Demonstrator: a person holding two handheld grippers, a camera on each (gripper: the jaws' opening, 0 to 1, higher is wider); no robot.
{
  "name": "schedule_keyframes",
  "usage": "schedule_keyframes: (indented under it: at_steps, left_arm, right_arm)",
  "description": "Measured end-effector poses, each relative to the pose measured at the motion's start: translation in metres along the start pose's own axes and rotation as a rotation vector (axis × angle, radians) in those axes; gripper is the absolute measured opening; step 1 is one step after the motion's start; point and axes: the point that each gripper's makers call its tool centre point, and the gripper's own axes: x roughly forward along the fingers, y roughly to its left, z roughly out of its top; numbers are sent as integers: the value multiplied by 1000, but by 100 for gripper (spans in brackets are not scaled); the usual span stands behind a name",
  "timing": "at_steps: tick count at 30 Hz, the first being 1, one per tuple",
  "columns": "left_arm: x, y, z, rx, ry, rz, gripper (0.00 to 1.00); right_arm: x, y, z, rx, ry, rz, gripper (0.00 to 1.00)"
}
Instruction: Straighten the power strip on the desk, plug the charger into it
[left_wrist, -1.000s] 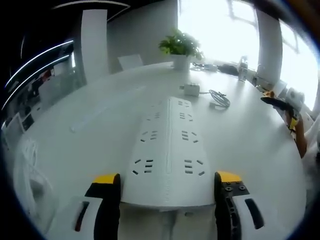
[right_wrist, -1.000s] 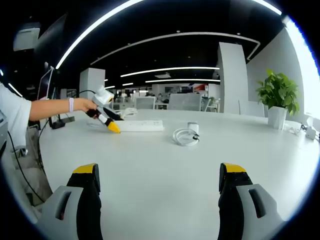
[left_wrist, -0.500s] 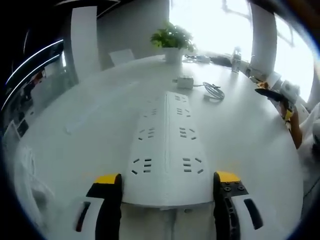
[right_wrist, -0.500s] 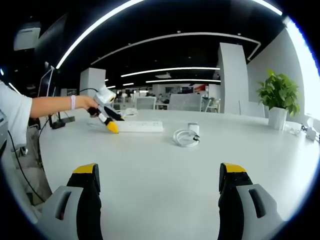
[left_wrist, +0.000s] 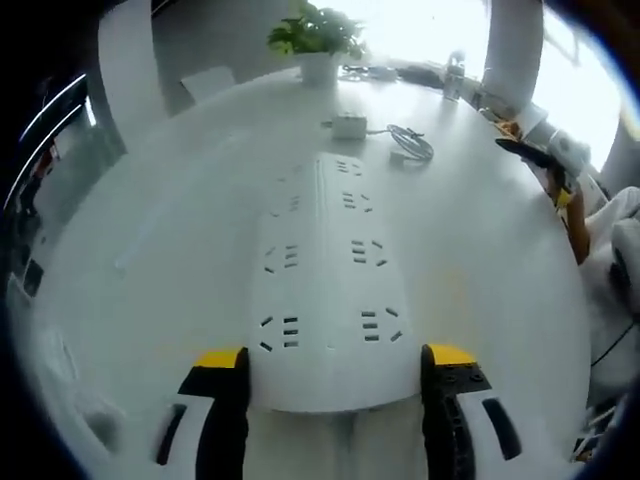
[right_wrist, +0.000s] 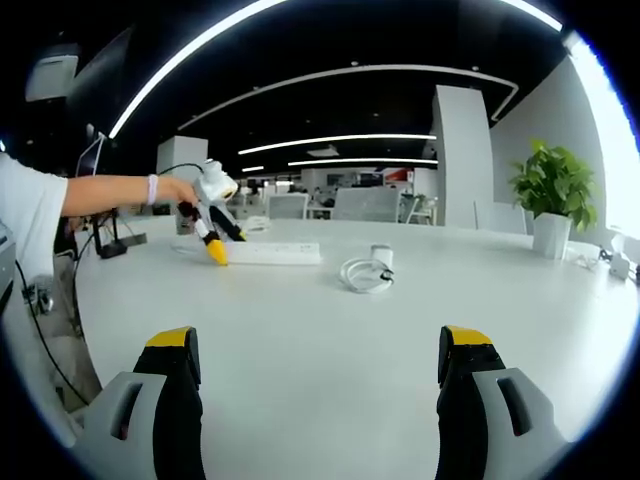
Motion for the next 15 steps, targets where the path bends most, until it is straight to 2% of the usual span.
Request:
schedule_keyframes:
  at_steps: [3, 6, 15]
  left_arm:
    - [-4, -2, -4, 11, 100, -20, 69]
    - [-4, 0, -4, 12, 161, -17, 68]
    - [-5, -3, -8, 45, 275, -36, 66]
  right_arm:
    - [0, 0, -1, 1, 1, 0, 99]
    - [-1, -2, -2, 4, 1, -6, 99]
    - [-5, -11, -8, 15, 11, -25, 99]
